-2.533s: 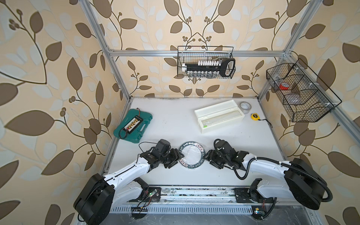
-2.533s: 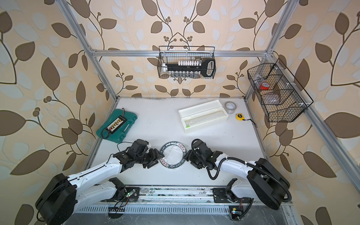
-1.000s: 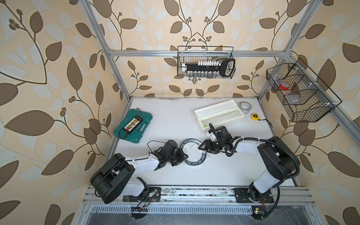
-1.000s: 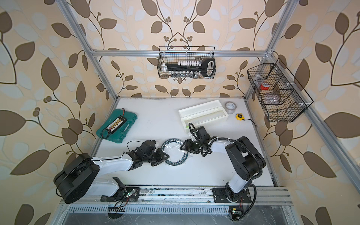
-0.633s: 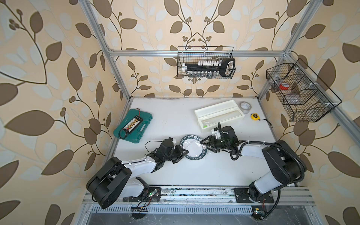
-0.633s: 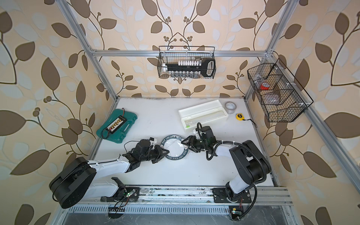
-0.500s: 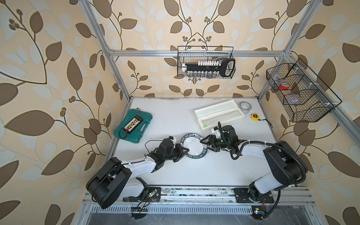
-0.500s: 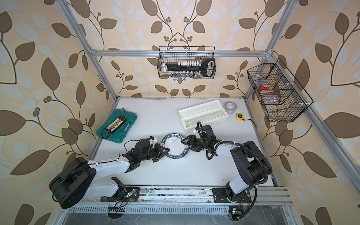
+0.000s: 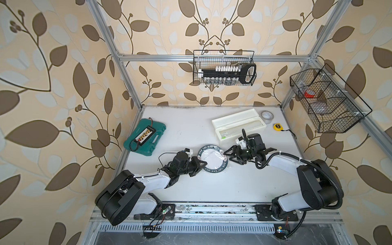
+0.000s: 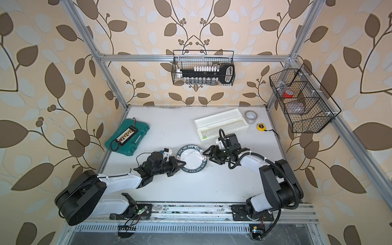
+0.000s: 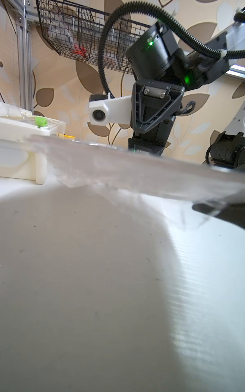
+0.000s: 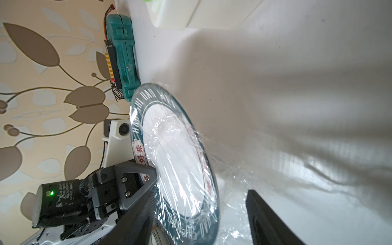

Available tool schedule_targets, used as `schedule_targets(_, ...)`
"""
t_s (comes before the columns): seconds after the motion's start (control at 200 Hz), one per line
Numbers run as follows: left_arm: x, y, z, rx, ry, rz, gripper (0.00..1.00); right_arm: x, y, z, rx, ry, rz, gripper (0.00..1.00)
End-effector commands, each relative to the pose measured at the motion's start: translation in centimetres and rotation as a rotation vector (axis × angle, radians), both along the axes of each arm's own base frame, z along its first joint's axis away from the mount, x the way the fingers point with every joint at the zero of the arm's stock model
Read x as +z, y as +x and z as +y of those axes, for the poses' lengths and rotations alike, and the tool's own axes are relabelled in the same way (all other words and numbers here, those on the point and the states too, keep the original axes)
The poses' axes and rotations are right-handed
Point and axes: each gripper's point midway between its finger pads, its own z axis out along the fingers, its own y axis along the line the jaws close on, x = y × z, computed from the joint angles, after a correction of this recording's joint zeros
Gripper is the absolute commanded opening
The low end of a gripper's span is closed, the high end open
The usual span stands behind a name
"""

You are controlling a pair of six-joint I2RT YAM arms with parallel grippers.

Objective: Wrap the plate with plastic wrap
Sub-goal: Place the plate at the center of the board.

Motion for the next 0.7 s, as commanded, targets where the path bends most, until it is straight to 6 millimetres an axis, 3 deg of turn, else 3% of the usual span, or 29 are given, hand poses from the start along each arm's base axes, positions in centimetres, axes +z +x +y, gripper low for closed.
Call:
schedule_targets(0.0, 2.4, 0.4, -1.1, -0.043, -0.067, -0.085, 0.0, 0.5, -0.5, 1.1, 0.059, -0.008, -0.009, 0.69)
schedule_targets(0.18, 3.4, 0.7, -1.7, -0.05, -0.092, -0.102, 0.0, 0.1, -0.9, 3.8, 0.101, 0.053, 0.007, 0.69)
schedule_targets(0.285, 3.4, 0.8, -1.9, -0.057, -0.092, -0.106, 0.0, 2.4, -0.8, 5.4, 0.116, 0.174, -0.025, 0.67)
schedule_targets(0.35, 2.5, 0.7, -2.0, -0.066, -0.074, -0.096, 0.0, 4.1, -0.6, 6.0, 0.114, 0.263, -0.047, 0.64)
schedule_targets(0.405, 1.5, 0.7, -2.2, -0.077, -0.058, -0.081, 0.0, 4.3, -0.5, 6.0, 0.102, 0.277, -0.052, 0.59)
schedule_targets(0.605, -3.2, 0.4, -2.8, -0.133, -0.004, -0.012, 0.0, -1.3, -0.3, 3.2, 0.012, 0.141, -0.001, 0.2)
schedule_targets(0.695, -4.5, 0.4, -2.8, -0.138, 0.013, 0.011, 0.0, -2.5, -0.1, 2.4, -0.015, 0.141, -0.007, 0.08)
